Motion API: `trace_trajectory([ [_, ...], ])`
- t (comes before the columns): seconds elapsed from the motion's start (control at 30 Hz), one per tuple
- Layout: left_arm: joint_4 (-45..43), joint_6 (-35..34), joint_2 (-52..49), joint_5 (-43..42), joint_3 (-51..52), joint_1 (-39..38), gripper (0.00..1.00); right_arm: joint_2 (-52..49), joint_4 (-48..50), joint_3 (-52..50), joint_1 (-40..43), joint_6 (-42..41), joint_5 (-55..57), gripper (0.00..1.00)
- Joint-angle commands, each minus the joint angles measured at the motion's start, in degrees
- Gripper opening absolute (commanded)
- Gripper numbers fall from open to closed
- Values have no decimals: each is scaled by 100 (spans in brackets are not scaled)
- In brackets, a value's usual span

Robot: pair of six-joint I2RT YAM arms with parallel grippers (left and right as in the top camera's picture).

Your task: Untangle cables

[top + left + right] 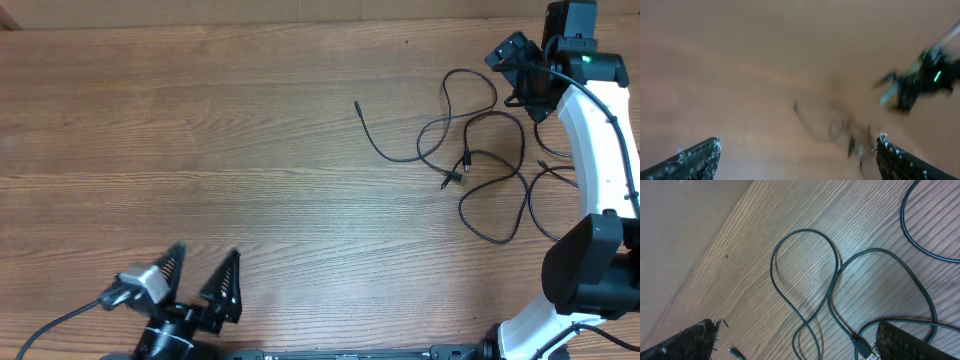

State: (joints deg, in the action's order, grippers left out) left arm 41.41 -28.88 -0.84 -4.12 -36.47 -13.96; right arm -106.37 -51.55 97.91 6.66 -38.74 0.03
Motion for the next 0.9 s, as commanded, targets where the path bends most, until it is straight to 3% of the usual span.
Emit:
trace_trajectory([
  [0.0, -664, -74, 61, 319, 229, 177, 99, -17, 22, -15, -15, 26, 50, 100],
  [0.47, -4474, -74, 61, 479, 1657, 826, 99, -17, 22, -15, -15, 26, 50, 100],
  [0.87, -5416, -76, 63, 863, 2712, 1071, 99, -17, 22, -15, -15, 26, 50, 100],
])
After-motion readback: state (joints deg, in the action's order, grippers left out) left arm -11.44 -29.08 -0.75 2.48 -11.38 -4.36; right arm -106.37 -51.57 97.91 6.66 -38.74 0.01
